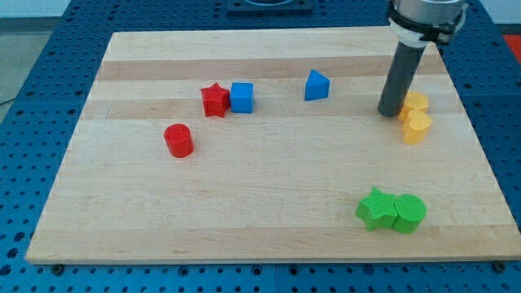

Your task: Move the red star to the left side of the board

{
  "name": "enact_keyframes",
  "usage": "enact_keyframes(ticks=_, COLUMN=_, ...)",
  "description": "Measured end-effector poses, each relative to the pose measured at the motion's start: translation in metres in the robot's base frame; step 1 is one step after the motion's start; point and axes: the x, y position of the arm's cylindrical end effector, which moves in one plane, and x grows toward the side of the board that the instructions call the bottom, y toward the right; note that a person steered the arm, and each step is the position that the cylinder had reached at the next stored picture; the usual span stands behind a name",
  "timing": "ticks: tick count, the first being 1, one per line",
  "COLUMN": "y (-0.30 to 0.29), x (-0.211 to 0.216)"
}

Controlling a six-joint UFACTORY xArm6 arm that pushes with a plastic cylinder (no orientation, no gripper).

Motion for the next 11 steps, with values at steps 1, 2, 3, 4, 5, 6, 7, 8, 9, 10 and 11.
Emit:
enact_keyframes(ticks=1, y=-0.029, x=-0.002)
enact_keyframes(ticks=2, y=-0.054, x=-0.003)
enact_keyframes(ticks=3, y=-0.057, x=-0.003)
enact_keyframes(ticks=4, y=-0.057, x=-0.003)
enact_keyframes(ticks=5, y=-0.083, x=0.002)
enact_keyframes(ticks=6, y=-0.158, x=0.031)
enact_keyframes(ticks=7, y=-0.203, x=0.033)
enact_keyframes(ticks=8, y=-0.223, x=-0.001)
enact_keyframes(ticks=9, y=-0.256, x=-0.033)
enact_keyframes(ticks=10, y=-0.263, x=-0.035)
enact_keyframes(ticks=11, y=-0.265, x=-0.028)
